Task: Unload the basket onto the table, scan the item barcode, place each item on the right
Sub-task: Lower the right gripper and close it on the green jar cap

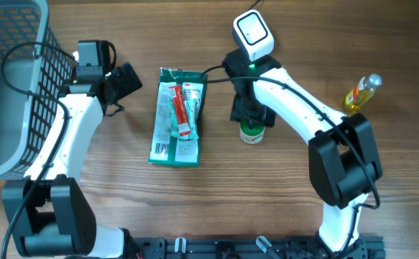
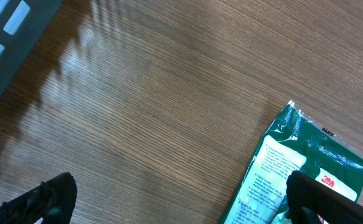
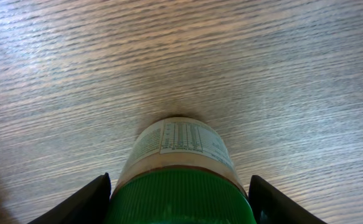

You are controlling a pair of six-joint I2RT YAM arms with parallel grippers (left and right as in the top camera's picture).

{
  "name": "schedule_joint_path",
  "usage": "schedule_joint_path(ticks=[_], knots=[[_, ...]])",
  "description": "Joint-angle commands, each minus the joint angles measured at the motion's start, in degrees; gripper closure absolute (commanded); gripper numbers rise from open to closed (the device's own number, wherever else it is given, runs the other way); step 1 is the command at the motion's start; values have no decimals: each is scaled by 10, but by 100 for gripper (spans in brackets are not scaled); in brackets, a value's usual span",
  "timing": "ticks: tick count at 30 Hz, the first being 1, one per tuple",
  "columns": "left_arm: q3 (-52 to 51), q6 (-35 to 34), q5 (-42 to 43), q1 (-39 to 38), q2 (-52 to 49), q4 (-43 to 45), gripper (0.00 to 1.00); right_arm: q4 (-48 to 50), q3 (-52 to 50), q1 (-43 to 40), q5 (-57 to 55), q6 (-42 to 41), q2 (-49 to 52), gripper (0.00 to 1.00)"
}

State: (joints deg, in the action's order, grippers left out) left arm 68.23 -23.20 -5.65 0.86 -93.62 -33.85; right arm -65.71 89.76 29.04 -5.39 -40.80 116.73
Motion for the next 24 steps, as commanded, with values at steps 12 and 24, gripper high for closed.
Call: schedule_joint_path(ticks=[12, 24], knots=[[7, 3, 3, 2, 7, 0, 0, -11, -6, -5, 10, 18, -3, 34], [7, 3, 3, 2, 7, 0, 0, -38, -6, 3, 14, 33, -101, 33]])
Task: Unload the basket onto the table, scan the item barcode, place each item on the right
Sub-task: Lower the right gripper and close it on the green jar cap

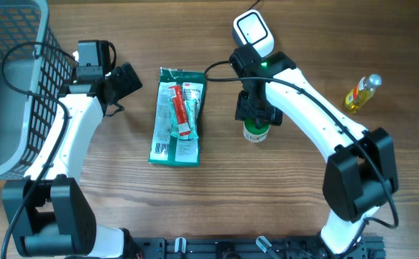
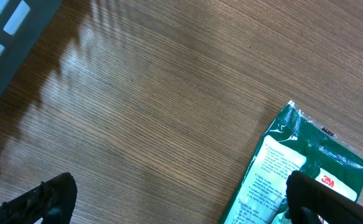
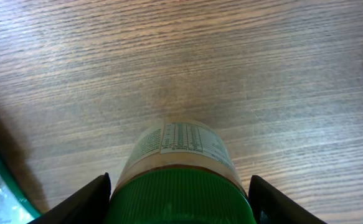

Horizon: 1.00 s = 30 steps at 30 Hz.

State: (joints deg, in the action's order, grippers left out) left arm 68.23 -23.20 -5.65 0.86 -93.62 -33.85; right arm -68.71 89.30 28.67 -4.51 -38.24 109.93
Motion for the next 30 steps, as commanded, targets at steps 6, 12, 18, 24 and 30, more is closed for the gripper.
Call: schedule_joint_path(ticks=[6, 12, 18, 24, 30], knots=[[7, 3, 3, 2, 7, 0, 0, -2, -25, 21, -2, 14, -83, 33], [7, 3, 3, 2, 7, 0, 0, 83, -122, 21, -2, 40, -123, 33], [7, 3, 3, 2, 7, 0, 0, 155, -186, 21, -13, 53, -123, 33], [7, 3, 3, 2, 7, 0, 0, 193, -220, 21, -37, 66, -123, 33], [7, 3, 3, 2, 7, 0, 0, 246, -262, 21, -51, 82, -123, 30]])
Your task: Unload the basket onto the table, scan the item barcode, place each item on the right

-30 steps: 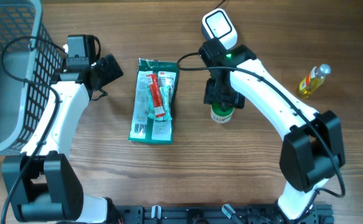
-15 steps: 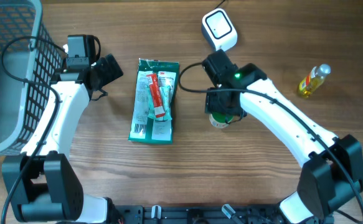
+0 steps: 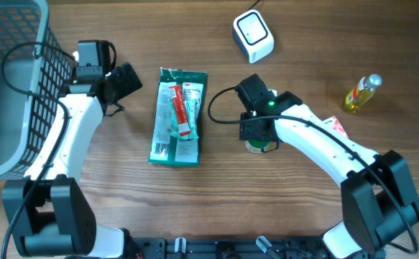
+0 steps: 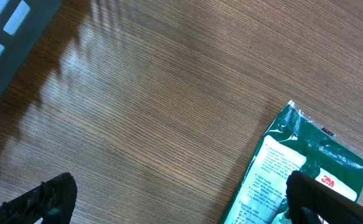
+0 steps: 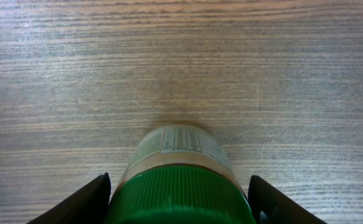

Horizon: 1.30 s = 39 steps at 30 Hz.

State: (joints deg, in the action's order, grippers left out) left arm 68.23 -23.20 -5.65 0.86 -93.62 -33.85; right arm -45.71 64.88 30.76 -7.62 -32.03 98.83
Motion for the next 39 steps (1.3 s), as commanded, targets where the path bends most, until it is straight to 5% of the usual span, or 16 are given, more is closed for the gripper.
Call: schedule_joint_path(ticks=[1, 5, 8, 11, 18, 39], knots=[[7, 3, 3, 2, 7, 0, 0, 18, -19, 0, -20, 19, -12, 30], [7, 3, 3, 2, 7, 0, 0, 23, -19, 0, -20, 19, -12, 28], [7, 3, 3, 2, 7, 0, 0, 22, -19, 0, -20, 18, -12, 0], [7, 3, 3, 2, 7, 0, 0, 33, -4, -4, 4, 10, -12, 0], [7, 3, 3, 2, 7, 0, 0, -149, 169, -21, 59, -26, -12, 0], [7, 3, 3, 2, 7, 0, 0, -83, 26, -21, 60, -71, -8, 0]])
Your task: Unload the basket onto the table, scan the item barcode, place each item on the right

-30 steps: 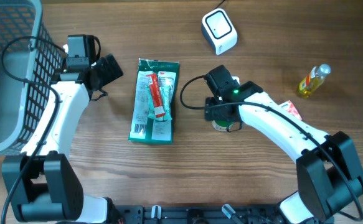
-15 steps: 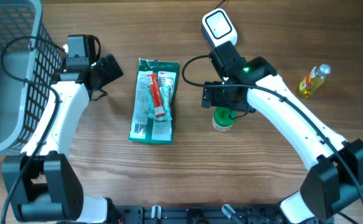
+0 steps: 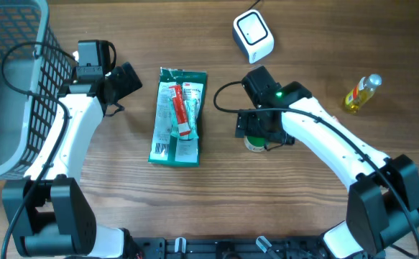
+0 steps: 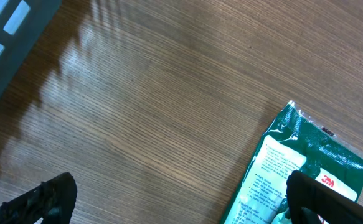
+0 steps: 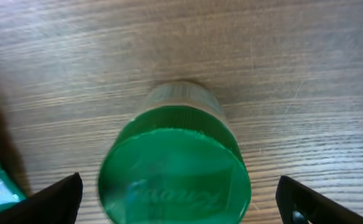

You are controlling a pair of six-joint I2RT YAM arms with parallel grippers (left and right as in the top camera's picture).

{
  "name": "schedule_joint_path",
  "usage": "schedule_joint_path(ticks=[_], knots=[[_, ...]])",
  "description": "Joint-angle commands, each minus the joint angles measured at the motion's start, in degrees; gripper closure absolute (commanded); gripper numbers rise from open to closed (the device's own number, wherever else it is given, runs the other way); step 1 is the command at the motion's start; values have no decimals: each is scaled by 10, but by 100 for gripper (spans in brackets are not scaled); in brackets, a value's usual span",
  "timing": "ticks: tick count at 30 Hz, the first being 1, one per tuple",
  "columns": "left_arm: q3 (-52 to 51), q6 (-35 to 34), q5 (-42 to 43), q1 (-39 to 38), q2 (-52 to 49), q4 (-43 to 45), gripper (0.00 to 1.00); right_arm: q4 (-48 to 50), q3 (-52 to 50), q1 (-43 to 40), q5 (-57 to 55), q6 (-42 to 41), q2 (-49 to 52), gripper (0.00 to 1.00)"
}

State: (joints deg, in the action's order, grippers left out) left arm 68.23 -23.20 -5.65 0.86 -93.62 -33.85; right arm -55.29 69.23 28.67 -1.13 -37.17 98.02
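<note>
A jar with a green lid [image 5: 175, 168] stands upright on the wooden table, in front of the white scanner [image 3: 253, 32]. My right gripper [image 5: 180, 200] is open just above it. Its fingers [image 5: 56, 196] stand wide on both sides of the lid and touch nothing. From overhead, the right gripper [image 3: 258, 128] covers most of the jar [image 3: 254, 147]. A green 3M packet [image 3: 178, 115] lies flat left of the jar. My left gripper [image 4: 181, 198] is open and empty over the table at the packet's [image 4: 306, 162] top left corner.
A grey mesh basket [image 3: 8, 79] fills the far left. A small yellow bottle [image 3: 361, 92] lies at the right. The scanner's cable runs off the back edge. The left arm [image 3: 72, 137] stretches along the basket's side.
My right gripper was shut on the jar's lid and is now open, with its fingers wide apart and a little higher. The jar stands on the table by itself. The left arm is unchanged.
My right gripper held the green-lidded jar in front of the scanner at the oldest moment and kept hold of it through the two later ones, the arm shifting a little toward the front. Now the jar is let go. The left gripper stayed open by the packet throughout.
</note>
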Motion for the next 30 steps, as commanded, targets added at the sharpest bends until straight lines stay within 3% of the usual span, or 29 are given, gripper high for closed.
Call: schedule_joint_path(ticks=[1, 6, 14, 22, 25, 26, 30], knots=[[7, 3, 3, 2, 7, 0, 0, 31, -29, 0, -5, -19, 0, 0], [7, 3, 3, 2, 7, 0, 0, 89, -68, 0, -6, -18, 0, 0], [7, 3, 3, 2, 7, 0, 0, 89, -71, 0, -34, -18, 0, 1], [7, 3, 3, 2, 7, 0, 0, 83, -71, 0, -40, 44, 0, 30], [7, 3, 3, 2, 7, 0, 0, 83, -71, 0, -43, 62, 0, 28], [7, 3, 3, 2, 7, 0, 0, 82, -71, 0, -44, 60, 0, 2], [7, 3, 3, 2, 7, 0, 0, 83, -71, 0, -39, -3, 0, 0]])
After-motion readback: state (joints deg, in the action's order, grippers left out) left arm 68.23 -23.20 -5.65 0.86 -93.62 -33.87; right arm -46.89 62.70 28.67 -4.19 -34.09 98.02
